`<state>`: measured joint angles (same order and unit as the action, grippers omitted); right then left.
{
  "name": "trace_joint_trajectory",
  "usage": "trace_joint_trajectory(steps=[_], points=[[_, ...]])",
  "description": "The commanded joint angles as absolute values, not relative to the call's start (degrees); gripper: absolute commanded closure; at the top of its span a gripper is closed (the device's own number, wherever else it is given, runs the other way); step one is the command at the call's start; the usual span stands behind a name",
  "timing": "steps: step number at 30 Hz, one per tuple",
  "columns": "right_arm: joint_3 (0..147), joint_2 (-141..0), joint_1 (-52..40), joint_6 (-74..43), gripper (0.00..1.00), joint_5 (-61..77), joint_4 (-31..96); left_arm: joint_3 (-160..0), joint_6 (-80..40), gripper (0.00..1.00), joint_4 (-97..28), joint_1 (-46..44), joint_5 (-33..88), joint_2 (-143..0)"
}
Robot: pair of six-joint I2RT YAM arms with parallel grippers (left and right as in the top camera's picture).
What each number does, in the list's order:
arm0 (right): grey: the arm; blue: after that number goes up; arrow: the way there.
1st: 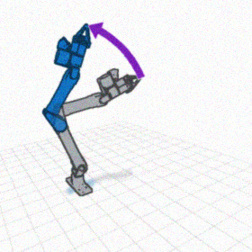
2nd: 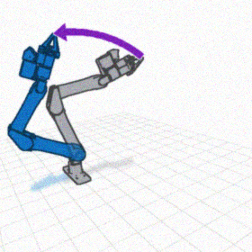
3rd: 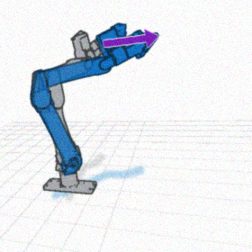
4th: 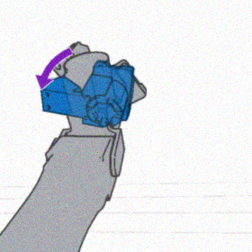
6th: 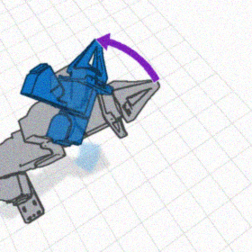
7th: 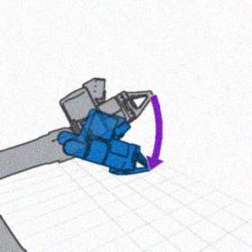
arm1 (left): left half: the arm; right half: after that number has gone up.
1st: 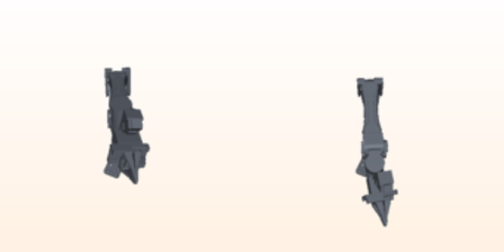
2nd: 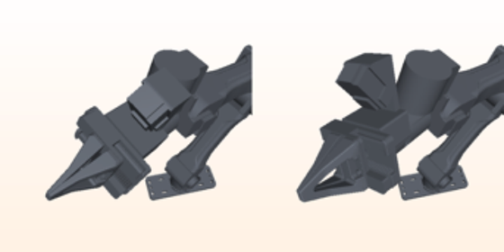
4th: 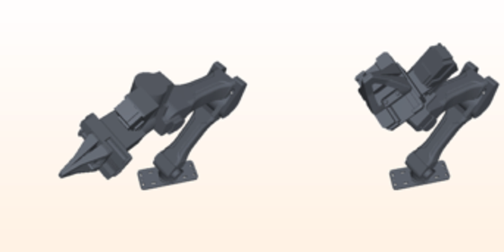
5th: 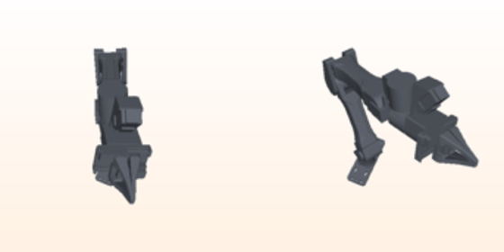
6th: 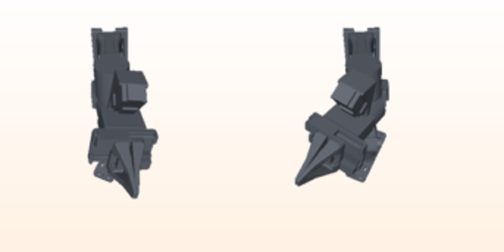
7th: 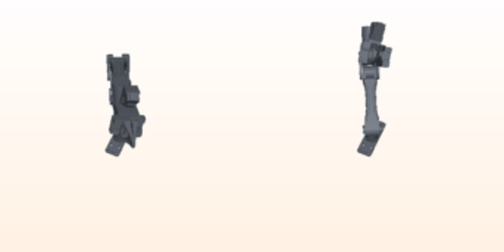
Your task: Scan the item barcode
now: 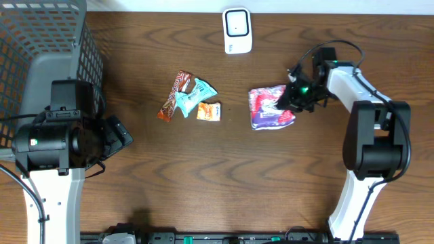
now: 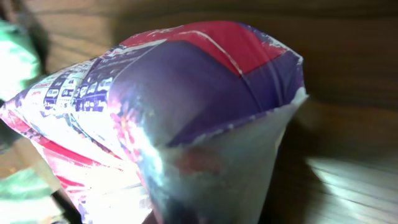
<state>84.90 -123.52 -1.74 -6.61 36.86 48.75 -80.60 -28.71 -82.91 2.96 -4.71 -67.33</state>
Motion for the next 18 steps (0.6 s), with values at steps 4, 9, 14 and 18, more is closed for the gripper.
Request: trace_joint_trajectory(steps=[4, 9, 14, 18], points=[[89.8, -120.5, -3.5, -13.4, 0.99, 43.7, 47.7, -80.3, -29.3, 0.02, -83.1, 3.3, -5.6, -67.3], [92.7, -116.3, -4.4, -23.8, 0.99, 43.6, 37.7, -80.3, -29.2, 0.02, -83.1, 3.3, -5.6, -67.3], [92.7, -115.4, -5.8, -35.6, 0.99, 41.8, 24.1, -80.3, -29.3, 0.02, -83.1, 3.3, -5.6, -67.3], [92.7, -115.5, -9.4, -42.2, 0.99, 30.9, 17.3, -80.3, -29.3, 0.02, -83.1, 3.3, -5.6, -67.3]])
